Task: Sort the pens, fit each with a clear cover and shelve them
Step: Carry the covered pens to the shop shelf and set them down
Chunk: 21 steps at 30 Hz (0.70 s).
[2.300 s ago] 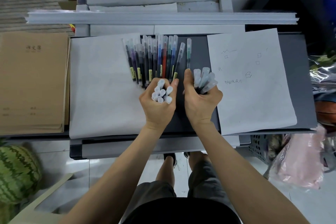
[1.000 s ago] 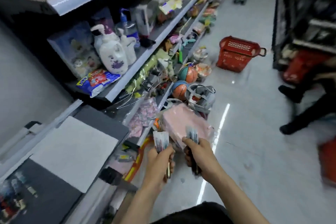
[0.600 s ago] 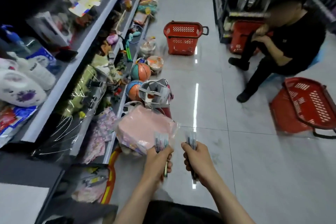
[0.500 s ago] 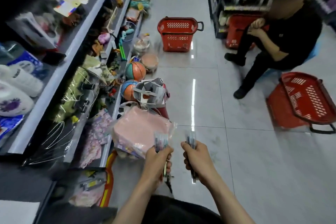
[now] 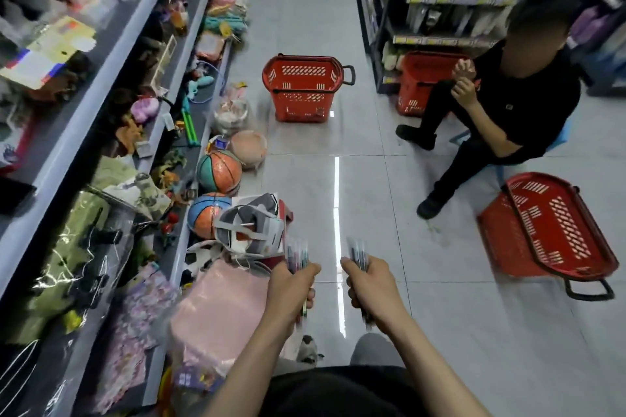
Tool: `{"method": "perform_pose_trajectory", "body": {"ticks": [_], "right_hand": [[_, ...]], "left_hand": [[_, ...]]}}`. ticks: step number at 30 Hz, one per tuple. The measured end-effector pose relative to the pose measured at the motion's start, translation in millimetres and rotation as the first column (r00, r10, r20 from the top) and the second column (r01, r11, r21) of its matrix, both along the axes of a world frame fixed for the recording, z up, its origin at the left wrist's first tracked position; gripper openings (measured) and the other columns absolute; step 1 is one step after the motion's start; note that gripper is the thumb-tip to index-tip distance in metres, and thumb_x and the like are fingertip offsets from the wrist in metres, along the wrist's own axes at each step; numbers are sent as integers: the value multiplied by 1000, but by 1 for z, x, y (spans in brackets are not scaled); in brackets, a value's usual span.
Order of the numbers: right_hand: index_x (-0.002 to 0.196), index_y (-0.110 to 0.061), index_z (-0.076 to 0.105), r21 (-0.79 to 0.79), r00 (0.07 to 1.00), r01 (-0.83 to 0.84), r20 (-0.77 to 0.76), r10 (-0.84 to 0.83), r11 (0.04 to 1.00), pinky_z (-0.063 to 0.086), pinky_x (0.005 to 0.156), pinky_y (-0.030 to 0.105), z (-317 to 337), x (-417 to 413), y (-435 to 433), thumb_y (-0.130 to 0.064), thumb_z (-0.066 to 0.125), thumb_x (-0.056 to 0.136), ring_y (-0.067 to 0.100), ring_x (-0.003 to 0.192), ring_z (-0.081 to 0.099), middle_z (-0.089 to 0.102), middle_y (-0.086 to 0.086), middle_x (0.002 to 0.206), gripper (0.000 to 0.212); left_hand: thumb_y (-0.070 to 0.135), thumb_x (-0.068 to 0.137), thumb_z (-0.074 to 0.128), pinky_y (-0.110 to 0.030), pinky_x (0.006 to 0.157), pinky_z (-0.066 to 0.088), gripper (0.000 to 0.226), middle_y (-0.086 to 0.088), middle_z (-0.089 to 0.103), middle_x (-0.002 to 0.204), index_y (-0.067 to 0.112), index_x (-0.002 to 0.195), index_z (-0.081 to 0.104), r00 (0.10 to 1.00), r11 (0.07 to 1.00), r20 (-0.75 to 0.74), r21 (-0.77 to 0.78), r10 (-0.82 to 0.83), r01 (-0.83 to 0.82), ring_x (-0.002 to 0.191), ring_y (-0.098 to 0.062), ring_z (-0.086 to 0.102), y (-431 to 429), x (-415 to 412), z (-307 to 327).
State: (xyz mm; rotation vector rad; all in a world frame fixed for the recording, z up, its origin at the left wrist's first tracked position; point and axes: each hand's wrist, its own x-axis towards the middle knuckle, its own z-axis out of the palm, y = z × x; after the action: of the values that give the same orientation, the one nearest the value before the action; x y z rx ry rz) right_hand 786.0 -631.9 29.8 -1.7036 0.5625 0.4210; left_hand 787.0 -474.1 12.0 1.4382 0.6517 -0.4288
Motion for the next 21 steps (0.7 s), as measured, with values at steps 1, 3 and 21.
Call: {"method": "perform_pose_trajectory", "body": {"ticks": [1,3,21], "right_hand": [[77,-15,46,-20,1000,-1,1,1,1000,34,45,28,-1,16,-3,-22,62,97,20,50,38,43,6,63,27],[76,-14,47,-53,1000,-11,-7,11,999,35,45,28,-7,50,-11,-24,62,97,20,50,40,45,6,64,27],[70,-18,46,-184,947,-315,4,321,931,43,55,33,-27,439,-105,-36,60,95,20,54,49,52,1,61,34]], "left_hand": [[15,87,71,-28,44,35,14,-6,50,65,9,89,58,1000,1000,-1,7,-7,7,47,-17,44,-3,16,-1],[14,89,70,-28,45,37,12,-8,51,65,9,87,59,1000,1000,-8,15,-21,21,47,-17,45,-9,50,-5],[13,88,71,-29,46,33,19,-3,45,62,13,84,52,970,970,-40,51,238,-236,47,-18,43,-104,390,-12]]}}
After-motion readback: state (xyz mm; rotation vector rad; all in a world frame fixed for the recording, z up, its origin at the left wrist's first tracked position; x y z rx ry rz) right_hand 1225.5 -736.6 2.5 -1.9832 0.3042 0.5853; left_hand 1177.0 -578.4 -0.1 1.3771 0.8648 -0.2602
